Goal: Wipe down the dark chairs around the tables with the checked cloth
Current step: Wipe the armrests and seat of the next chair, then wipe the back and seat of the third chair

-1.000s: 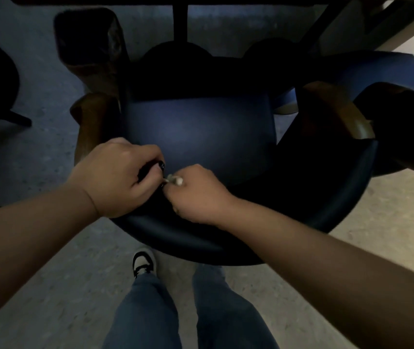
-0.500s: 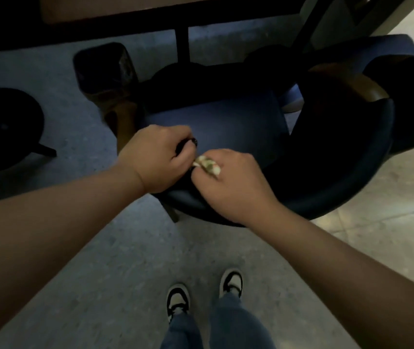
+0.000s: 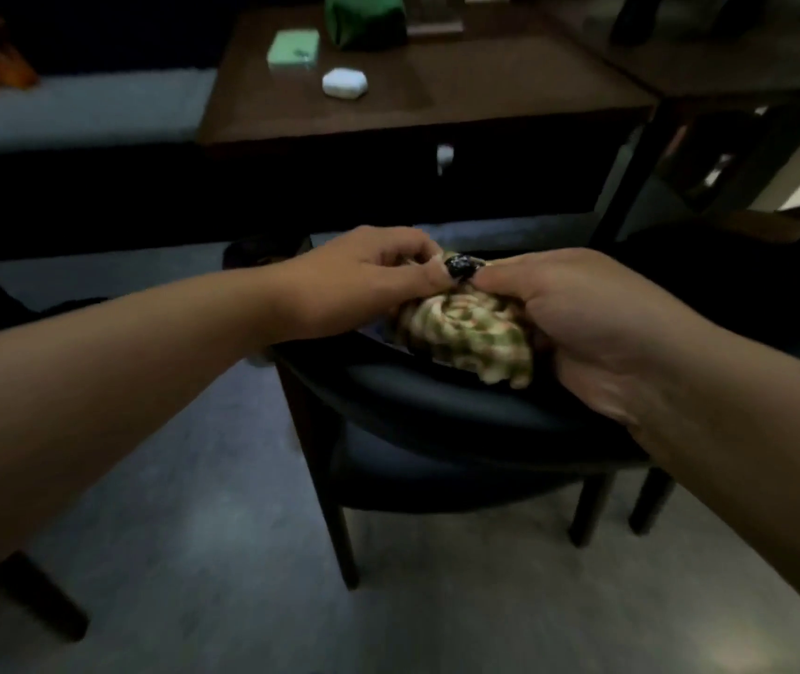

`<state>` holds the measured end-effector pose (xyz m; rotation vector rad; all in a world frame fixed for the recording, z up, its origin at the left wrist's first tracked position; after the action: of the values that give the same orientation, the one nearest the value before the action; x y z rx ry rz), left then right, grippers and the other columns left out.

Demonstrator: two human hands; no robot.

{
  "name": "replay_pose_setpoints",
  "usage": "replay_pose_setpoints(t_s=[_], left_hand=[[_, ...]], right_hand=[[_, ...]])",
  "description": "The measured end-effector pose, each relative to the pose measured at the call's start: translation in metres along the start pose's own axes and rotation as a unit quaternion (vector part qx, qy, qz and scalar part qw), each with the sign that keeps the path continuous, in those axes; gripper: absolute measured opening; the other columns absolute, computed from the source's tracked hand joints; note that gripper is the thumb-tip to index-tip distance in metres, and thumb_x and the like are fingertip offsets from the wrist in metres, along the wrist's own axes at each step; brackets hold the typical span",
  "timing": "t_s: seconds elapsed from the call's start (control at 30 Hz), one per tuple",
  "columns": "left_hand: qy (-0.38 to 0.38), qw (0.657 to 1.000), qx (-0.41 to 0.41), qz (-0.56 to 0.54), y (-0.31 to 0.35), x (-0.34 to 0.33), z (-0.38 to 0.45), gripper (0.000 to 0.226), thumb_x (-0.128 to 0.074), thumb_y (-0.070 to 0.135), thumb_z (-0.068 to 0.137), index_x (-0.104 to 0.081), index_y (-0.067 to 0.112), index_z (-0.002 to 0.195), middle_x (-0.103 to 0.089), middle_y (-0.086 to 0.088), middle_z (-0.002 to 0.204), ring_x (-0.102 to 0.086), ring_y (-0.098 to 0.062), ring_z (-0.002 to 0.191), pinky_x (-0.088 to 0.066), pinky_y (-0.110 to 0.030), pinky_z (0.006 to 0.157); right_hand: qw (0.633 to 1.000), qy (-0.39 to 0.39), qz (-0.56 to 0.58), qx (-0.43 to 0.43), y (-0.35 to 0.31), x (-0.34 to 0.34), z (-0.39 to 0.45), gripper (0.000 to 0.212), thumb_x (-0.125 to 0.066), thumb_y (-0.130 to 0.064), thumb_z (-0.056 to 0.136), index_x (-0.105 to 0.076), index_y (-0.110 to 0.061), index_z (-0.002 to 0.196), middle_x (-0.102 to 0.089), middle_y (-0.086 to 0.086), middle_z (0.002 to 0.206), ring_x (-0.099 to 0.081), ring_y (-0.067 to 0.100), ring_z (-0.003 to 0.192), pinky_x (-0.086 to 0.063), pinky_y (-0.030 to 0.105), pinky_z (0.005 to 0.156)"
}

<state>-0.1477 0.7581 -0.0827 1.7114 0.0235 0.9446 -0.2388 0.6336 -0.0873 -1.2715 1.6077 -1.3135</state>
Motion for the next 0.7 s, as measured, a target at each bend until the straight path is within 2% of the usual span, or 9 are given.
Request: replay_pose_setpoints(t_s=[0.1,0.17,0.2,0.27,0.3,0.4,0.47,0.6,0.7], left_hand=[[0.023,0.998,-0.004,-0.058,0.003,0.004,-0.006,0.009,-0.063,0.01,0.088,-0.063,0.005,0.095,-0.062,-0.012,0.091,-0.058,-0.013,0.08,-0.048,-0.017,0.068],[0.046,0.996,-0.017,-0.08,0.007,0.007,-0.01,0.003,-0.062,0.004,0.085,-0.062,0.007,0.086,-0.063,-0.009,0.08,-0.059,-0.011,0.069,-0.049,-0.017,0.062],[0.06,0.994,-0.029,-0.086,0.008,0.009,-0.011,0.011,-0.059,0.002,0.086,-0.06,0.01,0.079,-0.062,-0.003,0.07,-0.058,-0.007,0.06,-0.048,-0.015,0.054],[0.088,0.989,-0.056,-0.102,0.009,0.011,-0.013,0.023,-0.052,-0.004,0.088,-0.056,0.012,0.073,-0.058,0.005,0.055,-0.054,-0.001,0.045,-0.041,-0.011,0.043],[0.105,0.986,-0.069,-0.111,0.009,0.013,-0.014,0.024,-0.05,-0.005,0.089,-0.056,0.012,0.073,-0.058,0.006,0.053,-0.054,0.0,0.043,-0.04,-0.01,0.042],[0.153,0.971,-0.105,-0.147,0.011,0.015,-0.017,0.018,-0.053,-0.004,0.09,-0.061,0.01,0.082,-0.065,0.003,0.063,-0.06,-0.003,0.054,-0.05,-0.013,0.054],[0.205,0.962,-0.124,-0.135,0.013,0.016,-0.02,0.011,-0.058,0.002,0.09,-0.062,0.011,0.087,-0.066,0.003,0.073,-0.061,-0.002,0.061,-0.051,-0.015,0.062],[0.284,0.929,-0.155,-0.179,0.009,0.022,-0.023,0.01,-0.06,0.005,0.091,-0.063,0.014,0.09,-0.069,0.001,0.082,-0.066,-0.007,0.075,-0.054,-0.023,0.072],[0.292,0.919,-0.158,-0.214,0.004,0.025,-0.027,0.012,-0.07,0.017,0.081,-0.067,0.017,0.092,-0.073,-0.004,0.09,-0.069,-0.017,0.088,-0.056,-0.031,0.078]], right_hand=[[0.999,0.0,0.021,0.044,-0.005,0.003,-0.003,0.017,-0.057,-0.009,0.091,-0.067,0.004,0.093,-0.072,0.018,0.084,-0.069,0.026,0.068,-0.058,0.039,0.065],[0.998,0.001,0.025,0.057,-0.01,0.005,-0.004,0.019,-0.056,-0.009,0.091,-0.066,0.005,0.099,-0.072,0.02,0.089,-0.071,0.031,0.076,-0.058,0.045,0.072],[0.998,-0.003,0.027,0.06,-0.012,0.006,-0.006,0.02,-0.056,-0.009,0.091,-0.066,0.005,0.102,-0.072,0.019,0.091,-0.071,0.03,0.08,-0.058,0.046,0.073],[0.997,-0.013,0.034,0.066,-0.016,0.007,-0.009,0.021,-0.054,-0.01,0.092,-0.066,0.001,0.104,-0.073,0.016,0.091,-0.072,0.026,0.078,-0.06,0.038,0.061],[0.996,-0.013,0.036,0.076,-0.019,0.007,-0.01,0.021,-0.055,-0.011,0.092,-0.067,0.001,0.103,-0.073,0.016,0.092,-0.072,0.024,0.076,-0.06,0.036,0.057],[0.991,0.028,0.047,0.125,-0.022,0.008,-0.011,0.018,-0.059,-0.013,0.091,-0.068,-0.001,0.1,-0.073,0.014,0.092,-0.072,0.025,0.079,-0.06,0.038,0.069],[0.985,0.044,0.054,0.158,-0.025,0.007,-0.011,0.018,-0.063,-0.015,0.089,-0.069,-0.002,0.1,-0.073,0.013,0.091,-0.071,0.025,0.08,-0.059,0.037,0.075],[0.988,-0.009,0.009,0.156,-0.024,-0.003,-0.018,0.007,-0.071,-0.015,0.082,-0.068,-0.012,0.087,-0.072,0.007,0.084,-0.067,0.019,0.074,-0.052,0.029,0.063],[0.984,-0.005,0.001,0.177,-0.026,-0.005,-0.017,0.029,-0.075,0.002,0.073,-0.065,-0.009,0.098,-0.071,0.01,0.093,-0.068,0.024,0.088,-0.056,0.035,0.076]])
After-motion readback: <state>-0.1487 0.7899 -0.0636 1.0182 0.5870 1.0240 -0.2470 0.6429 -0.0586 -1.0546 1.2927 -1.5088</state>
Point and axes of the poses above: each hand's wrist, its own z-axis towards the middle knuckle, its own x-axis out of the back of the hand, y = z × x, the point moved 4 cm from there along z, towards the middle knuckle
